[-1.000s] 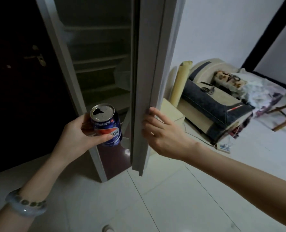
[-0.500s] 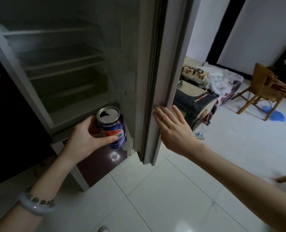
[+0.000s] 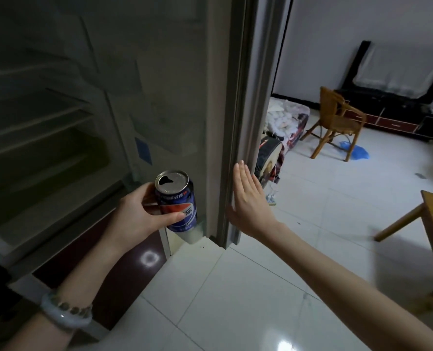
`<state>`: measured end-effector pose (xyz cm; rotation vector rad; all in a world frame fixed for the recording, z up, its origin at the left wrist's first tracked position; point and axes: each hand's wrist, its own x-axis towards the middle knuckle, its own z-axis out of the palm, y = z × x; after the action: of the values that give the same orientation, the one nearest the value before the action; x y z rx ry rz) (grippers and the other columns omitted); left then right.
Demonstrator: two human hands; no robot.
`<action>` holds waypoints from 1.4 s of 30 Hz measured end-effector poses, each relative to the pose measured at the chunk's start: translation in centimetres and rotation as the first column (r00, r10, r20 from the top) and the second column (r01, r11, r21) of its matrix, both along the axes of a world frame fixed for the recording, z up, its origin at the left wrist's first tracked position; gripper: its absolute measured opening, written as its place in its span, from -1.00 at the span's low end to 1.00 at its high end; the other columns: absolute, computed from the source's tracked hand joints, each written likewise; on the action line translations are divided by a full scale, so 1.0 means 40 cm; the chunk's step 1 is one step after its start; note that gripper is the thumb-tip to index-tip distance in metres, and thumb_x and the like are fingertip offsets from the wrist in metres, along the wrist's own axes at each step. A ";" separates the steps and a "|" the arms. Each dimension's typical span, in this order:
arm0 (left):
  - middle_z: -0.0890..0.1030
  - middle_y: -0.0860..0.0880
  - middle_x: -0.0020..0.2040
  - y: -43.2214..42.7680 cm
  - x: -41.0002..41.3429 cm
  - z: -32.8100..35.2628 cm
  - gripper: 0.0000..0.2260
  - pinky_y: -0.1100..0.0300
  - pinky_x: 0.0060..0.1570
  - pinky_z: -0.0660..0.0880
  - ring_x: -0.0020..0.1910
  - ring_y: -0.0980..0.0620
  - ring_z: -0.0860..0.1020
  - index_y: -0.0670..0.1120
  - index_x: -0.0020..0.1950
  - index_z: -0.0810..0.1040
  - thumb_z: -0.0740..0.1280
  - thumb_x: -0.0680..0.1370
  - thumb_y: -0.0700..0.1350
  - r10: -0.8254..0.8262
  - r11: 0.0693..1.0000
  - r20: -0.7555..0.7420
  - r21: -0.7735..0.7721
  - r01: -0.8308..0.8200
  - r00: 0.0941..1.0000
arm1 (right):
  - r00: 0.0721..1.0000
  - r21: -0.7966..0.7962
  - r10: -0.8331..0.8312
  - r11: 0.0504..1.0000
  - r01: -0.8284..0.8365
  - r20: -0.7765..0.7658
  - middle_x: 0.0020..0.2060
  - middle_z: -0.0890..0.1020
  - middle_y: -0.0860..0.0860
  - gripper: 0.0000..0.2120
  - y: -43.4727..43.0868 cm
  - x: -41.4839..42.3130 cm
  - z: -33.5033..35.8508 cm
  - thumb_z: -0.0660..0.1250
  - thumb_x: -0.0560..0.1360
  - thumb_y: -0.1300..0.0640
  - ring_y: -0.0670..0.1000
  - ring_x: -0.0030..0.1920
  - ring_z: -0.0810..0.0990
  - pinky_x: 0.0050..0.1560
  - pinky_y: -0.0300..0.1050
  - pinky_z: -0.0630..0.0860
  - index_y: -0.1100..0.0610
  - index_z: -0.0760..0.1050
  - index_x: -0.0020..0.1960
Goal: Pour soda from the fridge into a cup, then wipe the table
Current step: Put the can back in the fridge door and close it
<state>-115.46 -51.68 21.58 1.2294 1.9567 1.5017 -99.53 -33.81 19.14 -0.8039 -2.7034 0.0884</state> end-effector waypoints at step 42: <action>0.68 0.05 -0.02 0.652 -0.161 0.109 -0.46 0.17 0.04 0.55 -0.03 0.15 0.64 -0.05 0.09 0.56 0.64 0.17 -0.07 0.071 0.996 0.027 0.058 -0.073 0.997 | 0.930 -0.528 -0.163 0.849 -0.038 -0.329 0.53 0.01 0.09 -0.08 0.835 -0.242 -0.007 0.37 0.39 0.33 0.06 0.52 0.02 0.48 -0.08 0.03 0.16 -0.14 0.54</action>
<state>-121.90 -25.60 25.94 1.1696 1.9727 1.6134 -109.22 -0.39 18.86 -0.9112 -2.3045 0.9100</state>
